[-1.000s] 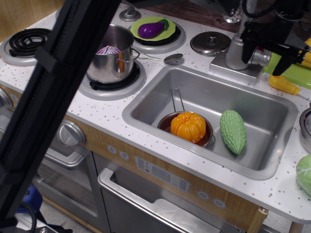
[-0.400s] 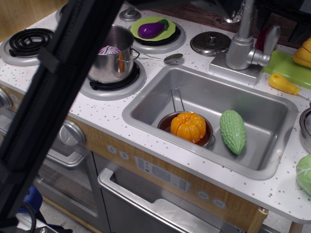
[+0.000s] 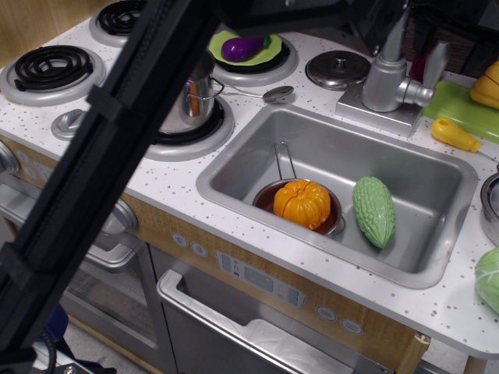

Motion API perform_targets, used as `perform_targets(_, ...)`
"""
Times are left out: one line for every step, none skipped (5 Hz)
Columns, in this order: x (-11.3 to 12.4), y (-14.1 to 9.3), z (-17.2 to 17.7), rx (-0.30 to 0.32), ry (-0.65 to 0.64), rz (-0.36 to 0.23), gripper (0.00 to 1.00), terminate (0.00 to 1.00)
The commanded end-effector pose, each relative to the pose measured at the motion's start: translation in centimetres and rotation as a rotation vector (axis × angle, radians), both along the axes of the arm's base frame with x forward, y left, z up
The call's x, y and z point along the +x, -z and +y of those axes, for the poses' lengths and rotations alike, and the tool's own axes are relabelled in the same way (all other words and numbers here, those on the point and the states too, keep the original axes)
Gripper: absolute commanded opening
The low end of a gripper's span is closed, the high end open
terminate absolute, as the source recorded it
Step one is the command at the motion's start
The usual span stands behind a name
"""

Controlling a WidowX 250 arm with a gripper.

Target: Turn lever vertical to front

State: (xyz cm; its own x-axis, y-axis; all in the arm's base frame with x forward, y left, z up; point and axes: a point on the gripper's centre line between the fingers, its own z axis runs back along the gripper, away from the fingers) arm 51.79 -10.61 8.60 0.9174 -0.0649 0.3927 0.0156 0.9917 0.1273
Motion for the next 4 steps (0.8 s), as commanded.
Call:
perform_targets(0.1,-3.1,0.4,-0.019,-0.040,-0.052,0.00,0.00)
perform_targets(-1.3,-3.1,-0.1,-0.022,-0.074,-0.043,0.00,0.00)
perform_targets(-3.2,-2.8,-0.6,-0.036,-0.118,-0.029,0.00,0.00)
perform_targets(-4.8,-2.8,-0.7,-0.036,-0.154,-0.011,0.00,0.00)
